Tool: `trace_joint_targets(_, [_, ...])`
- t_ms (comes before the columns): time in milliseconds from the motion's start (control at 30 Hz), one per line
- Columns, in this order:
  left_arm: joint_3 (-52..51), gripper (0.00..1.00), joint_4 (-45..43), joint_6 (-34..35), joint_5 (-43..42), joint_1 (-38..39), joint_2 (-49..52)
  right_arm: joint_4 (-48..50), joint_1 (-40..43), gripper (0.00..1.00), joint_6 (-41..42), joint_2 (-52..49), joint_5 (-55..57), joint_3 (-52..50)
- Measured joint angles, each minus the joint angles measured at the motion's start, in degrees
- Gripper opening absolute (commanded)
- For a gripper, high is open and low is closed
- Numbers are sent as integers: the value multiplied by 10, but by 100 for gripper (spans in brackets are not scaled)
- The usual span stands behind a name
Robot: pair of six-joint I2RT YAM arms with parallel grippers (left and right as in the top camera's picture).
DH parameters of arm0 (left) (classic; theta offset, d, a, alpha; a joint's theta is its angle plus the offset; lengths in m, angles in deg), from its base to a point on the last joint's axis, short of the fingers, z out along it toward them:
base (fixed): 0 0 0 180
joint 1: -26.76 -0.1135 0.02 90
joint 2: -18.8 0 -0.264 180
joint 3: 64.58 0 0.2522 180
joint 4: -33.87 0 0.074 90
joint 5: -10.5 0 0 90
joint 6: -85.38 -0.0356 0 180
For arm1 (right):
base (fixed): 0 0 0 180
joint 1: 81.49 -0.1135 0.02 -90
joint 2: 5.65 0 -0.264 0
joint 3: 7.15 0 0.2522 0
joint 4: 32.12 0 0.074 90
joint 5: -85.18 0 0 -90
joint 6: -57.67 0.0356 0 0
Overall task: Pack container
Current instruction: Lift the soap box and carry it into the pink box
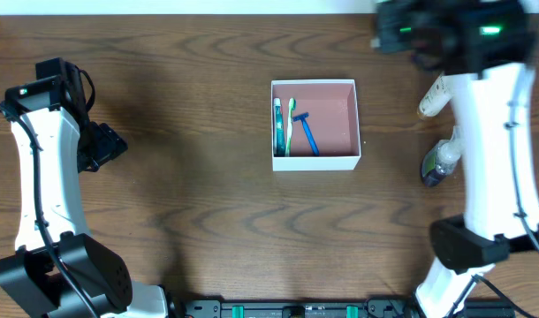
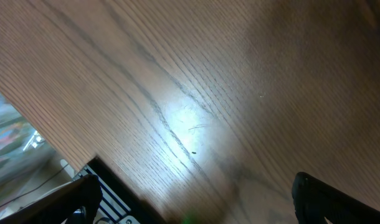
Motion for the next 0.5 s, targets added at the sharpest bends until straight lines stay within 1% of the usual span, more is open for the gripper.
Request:
trace_joint_targets(167, [0,98,0,0,0,0,0,-4,-71,24,91,-38,62,0])
trace_joint_targets(367, [0,98,0,0,0,0,0,-46,-109,24,221,-94,85,0])
trace_joint_targets(500, [0,98,0,0,0,0,0,-69,-122,23,274,-138,89,0])
